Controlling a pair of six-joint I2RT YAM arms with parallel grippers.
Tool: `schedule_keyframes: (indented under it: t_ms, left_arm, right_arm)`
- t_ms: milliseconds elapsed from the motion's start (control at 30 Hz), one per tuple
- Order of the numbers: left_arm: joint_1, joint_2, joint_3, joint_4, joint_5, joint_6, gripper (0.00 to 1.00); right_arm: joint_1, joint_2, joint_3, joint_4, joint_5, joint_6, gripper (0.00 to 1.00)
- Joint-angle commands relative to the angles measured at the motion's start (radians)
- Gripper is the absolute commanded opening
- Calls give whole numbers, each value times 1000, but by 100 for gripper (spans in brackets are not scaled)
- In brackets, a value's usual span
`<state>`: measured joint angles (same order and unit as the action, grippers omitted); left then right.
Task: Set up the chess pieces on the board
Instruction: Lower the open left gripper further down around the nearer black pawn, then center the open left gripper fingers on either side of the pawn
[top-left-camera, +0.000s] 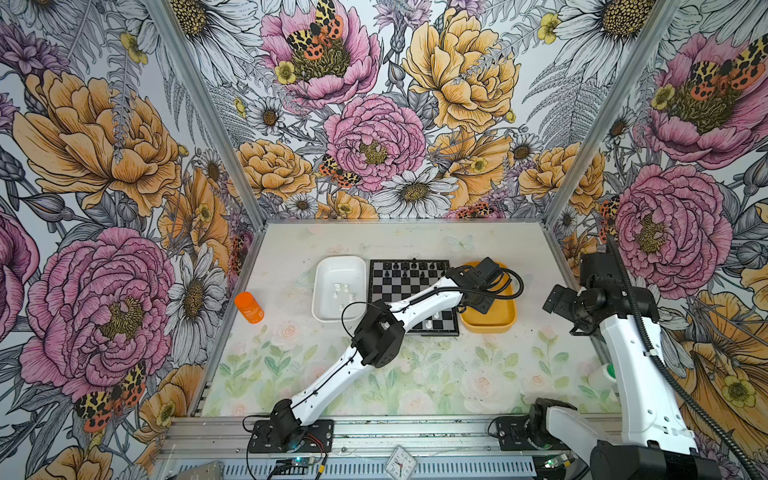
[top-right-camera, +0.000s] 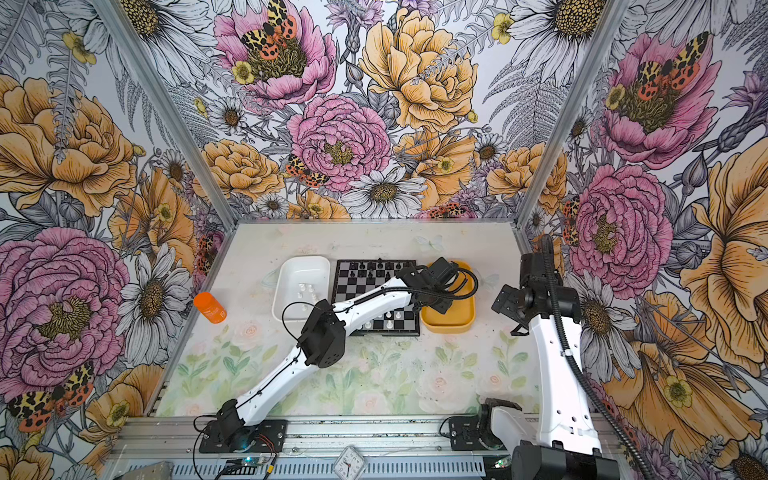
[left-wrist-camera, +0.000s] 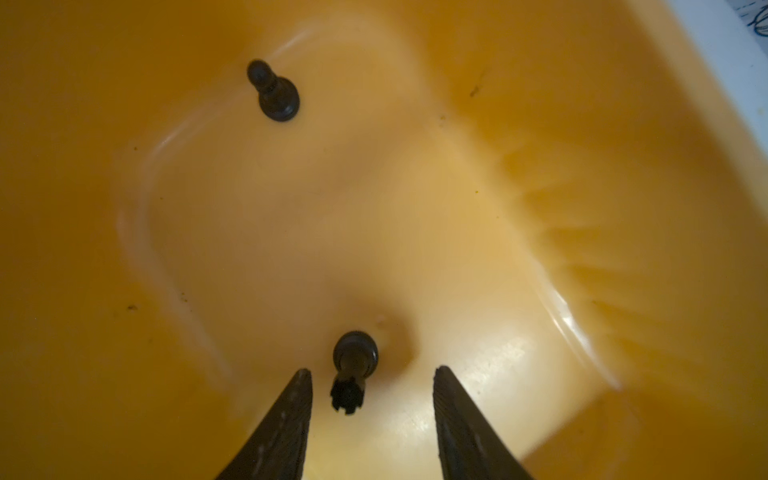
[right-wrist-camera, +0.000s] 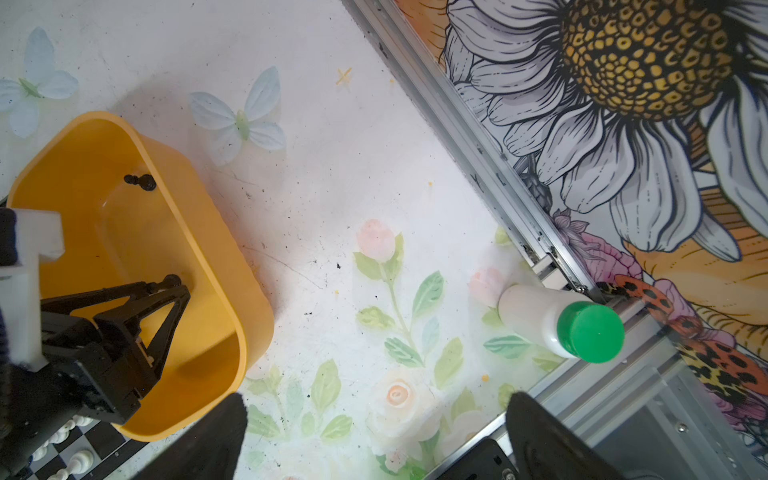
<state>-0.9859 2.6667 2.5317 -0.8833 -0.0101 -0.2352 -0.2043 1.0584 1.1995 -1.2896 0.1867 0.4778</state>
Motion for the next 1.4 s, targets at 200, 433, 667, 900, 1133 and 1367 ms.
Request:
schedule_keyframes:
  t_ms: [200,433,667,900,1133,1367]
  left_arm:
    - [11,10,-4,8,-19,-2,49]
    - [15,11,7,9,-22,-4,45]
    - [18,10,12,8,-24,-4,41]
    - [16,7,13,8,-21,-3,37]
    - [12,4,9,8,-21,0,30]
    - [11,9,16,8,-20,-1,28]
  right_arm:
    - [-6,-16,-6,18,2,-10,100]
    - [-7,-15,-6,18,4,-11,100]
    - [-8,-15,-3,19,8,-15,100]
    - [-8,-18,-3,19,8,-19,100]
    - [-7,-23,-3,17,13,-21,100]
    - [-7,-26,-3,16,13,-22,100]
